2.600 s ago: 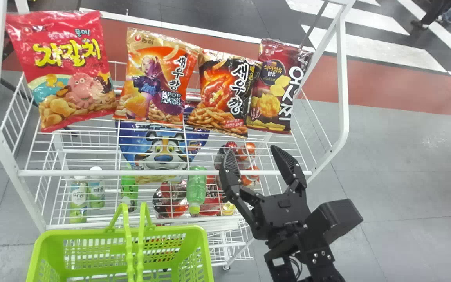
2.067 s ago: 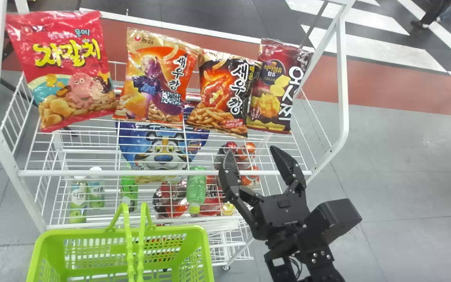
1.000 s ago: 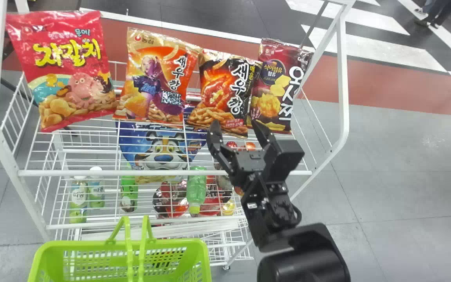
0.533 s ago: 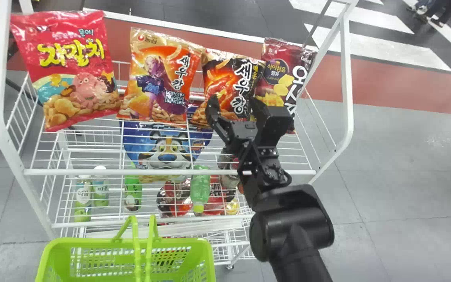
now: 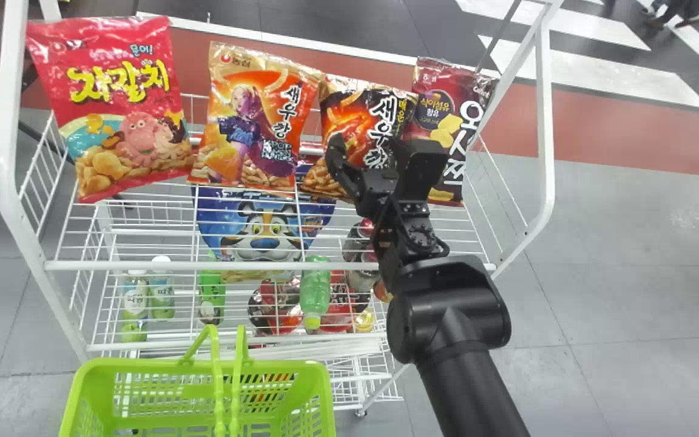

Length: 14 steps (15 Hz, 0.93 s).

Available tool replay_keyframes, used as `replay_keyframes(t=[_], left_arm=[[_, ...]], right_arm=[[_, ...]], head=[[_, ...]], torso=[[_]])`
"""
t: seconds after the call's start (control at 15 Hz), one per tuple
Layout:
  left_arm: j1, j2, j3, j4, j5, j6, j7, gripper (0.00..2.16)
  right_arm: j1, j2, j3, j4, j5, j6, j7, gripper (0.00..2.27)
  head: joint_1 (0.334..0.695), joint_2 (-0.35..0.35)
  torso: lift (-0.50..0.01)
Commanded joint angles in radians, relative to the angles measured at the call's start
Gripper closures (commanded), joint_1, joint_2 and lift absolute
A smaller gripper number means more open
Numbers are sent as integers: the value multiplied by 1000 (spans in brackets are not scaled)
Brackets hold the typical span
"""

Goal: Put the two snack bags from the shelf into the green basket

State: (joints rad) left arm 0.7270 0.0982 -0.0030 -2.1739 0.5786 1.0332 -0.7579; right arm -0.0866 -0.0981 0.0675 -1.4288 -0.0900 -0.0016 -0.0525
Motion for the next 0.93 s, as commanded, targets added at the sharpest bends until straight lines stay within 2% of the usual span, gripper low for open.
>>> replay_keyframes(t=[0.0,0.13,0.2,0.27,0.33,0.4,0.53,0.87], left_arm=[[-6,2,-3,3,0,0,2,1990],[-9,2,-5,5,1,0,2,1990],[-11,3,-5,5,1,0,5,1990],[-11,3,-5,5,1,0,6,1990],[-11,3,-5,5,1,0,6,1990],[-11,3,-5,5,1,0,9,1990],[-11,5,-5,2,1,0,8,1990],[-1,5,-6,-4,0,0,5,1990]], right_arm=[[-18,0,2,10,6,53,0,194],[-21,0,5,10,10,93,3,370],[-27,-2,5,8,13,130,14,576],[-30,-2,5,4,12,161,28,950],[-27,-2,5,-5,9,185,31,1538],[-19,-2,5,-19,10,182,28,1885],[1,-2,8,-48,15,176,20,2010],[116,-3,5,-243,9,167,-30,2010]], head=[[695,-323],[695,-322],[695,-322],[695,-319],[695,-317],[695,-314],[695,-312],[695,-316]], torso=[[-12],[-12],[-12],[-12],[-12],[-12],[-12],[-12]])
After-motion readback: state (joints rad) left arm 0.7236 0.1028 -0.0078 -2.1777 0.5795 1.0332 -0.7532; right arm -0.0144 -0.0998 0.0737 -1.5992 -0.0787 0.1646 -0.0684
